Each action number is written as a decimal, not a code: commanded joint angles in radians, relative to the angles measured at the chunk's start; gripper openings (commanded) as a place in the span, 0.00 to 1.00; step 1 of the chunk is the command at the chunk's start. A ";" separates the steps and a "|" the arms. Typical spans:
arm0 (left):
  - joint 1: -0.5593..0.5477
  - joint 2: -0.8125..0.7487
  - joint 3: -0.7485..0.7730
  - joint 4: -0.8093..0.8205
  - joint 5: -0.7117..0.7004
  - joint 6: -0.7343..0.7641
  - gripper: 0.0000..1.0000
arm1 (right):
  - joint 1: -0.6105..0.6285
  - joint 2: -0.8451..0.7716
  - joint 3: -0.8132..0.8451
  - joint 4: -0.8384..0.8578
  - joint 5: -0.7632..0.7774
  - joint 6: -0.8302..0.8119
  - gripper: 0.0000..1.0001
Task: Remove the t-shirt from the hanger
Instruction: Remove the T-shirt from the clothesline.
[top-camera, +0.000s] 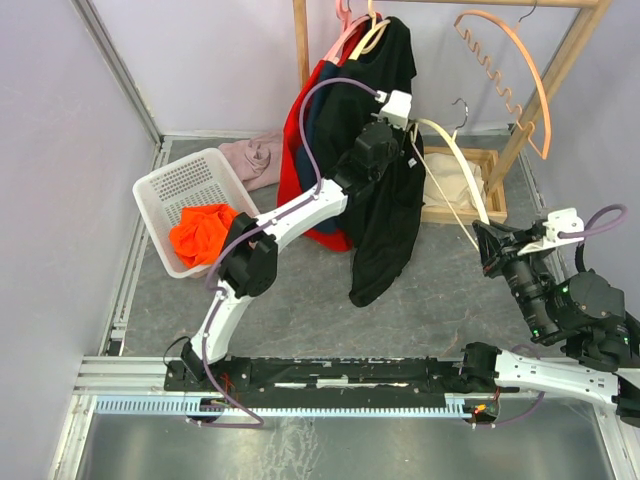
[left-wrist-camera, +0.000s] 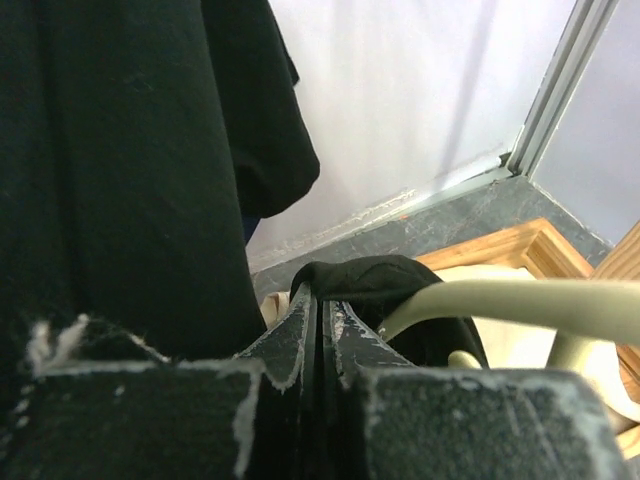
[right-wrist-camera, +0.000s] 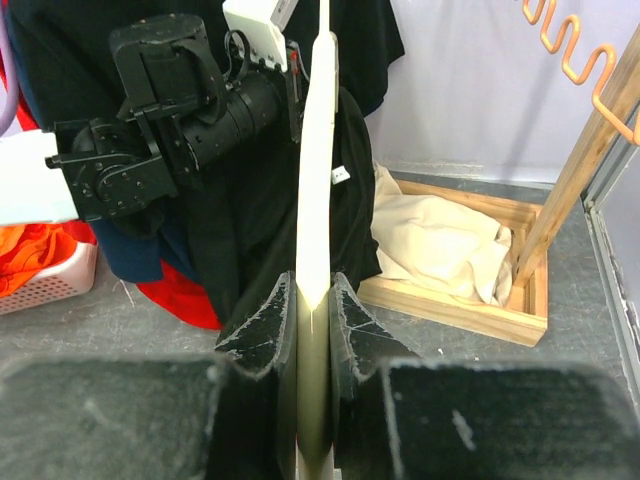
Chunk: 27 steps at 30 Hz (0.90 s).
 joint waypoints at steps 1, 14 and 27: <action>0.002 0.001 -0.008 0.009 0.030 -0.071 0.03 | 0.004 0.005 0.059 0.056 -0.007 -0.032 0.02; -0.046 -0.163 -0.378 0.158 0.015 -0.103 0.03 | 0.004 0.102 0.120 0.232 0.030 -0.155 0.02; -0.217 -0.498 -0.697 0.221 -0.049 -0.092 0.03 | 0.004 0.241 0.176 0.489 0.129 -0.384 0.02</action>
